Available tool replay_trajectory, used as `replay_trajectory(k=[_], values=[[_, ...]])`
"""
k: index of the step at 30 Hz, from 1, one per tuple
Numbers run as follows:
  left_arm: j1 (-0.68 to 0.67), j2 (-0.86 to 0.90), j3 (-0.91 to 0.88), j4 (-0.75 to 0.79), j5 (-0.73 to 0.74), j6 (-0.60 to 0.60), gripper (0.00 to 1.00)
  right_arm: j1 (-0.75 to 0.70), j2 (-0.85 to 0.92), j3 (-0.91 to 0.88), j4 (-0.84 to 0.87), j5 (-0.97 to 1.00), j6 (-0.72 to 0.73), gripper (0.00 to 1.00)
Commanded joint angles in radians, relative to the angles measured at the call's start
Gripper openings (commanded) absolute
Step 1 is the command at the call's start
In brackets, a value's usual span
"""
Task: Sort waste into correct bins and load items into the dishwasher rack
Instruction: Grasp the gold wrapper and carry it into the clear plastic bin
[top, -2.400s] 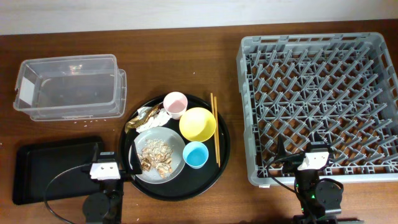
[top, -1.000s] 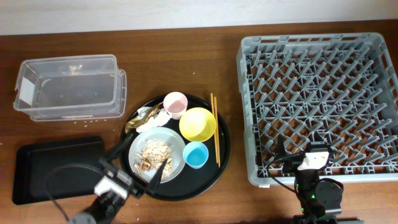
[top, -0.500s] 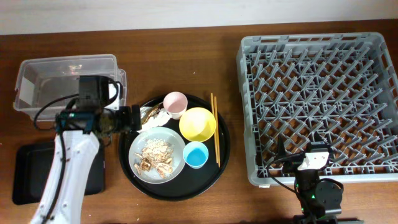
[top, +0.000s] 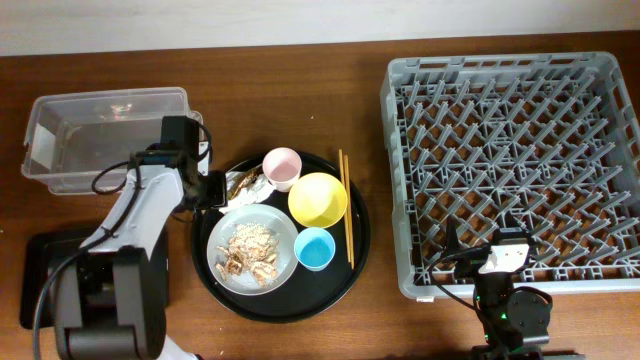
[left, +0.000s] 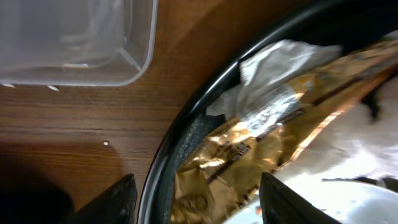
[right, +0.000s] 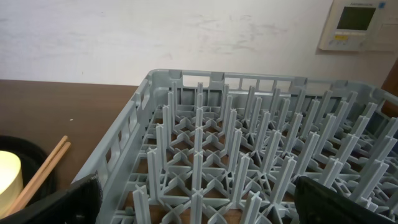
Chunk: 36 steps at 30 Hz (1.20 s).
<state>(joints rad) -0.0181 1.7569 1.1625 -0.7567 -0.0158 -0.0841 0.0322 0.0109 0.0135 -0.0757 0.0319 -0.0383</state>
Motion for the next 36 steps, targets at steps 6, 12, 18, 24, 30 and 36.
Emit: replay_trajectory(k=[6,12,18,24,30,36], values=[[0.002,0.049,0.013,-0.003,0.022,-0.006,0.41,-0.006,-0.006,-0.008,-0.004,0.005,-0.006,0.99],[0.002,0.049,0.013,-0.082,0.053,-0.006,0.4,-0.006,-0.006,-0.008,-0.004,0.005,-0.006,0.99],[0.002,0.049,0.013,-0.082,0.053,-0.006,0.06,-0.006,-0.006,-0.008,-0.004,0.005,-0.006,0.99],[0.002,0.003,0.073,-0.159,0.073,-0.006,0.01,-0.006,-0.006,-0.008,-0.004,0.005,-0.006,0.99],[0.002,-0.187,0.089,-0.056,0.071,-0.006,0.01,-0.006,-0.006,-0.008,-0.004,0.005,-0.006,0.99],[0.045,-0.2,0.089,0.29,-0.209,-0.305,0.01,-0.006,-0.006,-0.008,-0.004,0.005,-0.006,0.99]])
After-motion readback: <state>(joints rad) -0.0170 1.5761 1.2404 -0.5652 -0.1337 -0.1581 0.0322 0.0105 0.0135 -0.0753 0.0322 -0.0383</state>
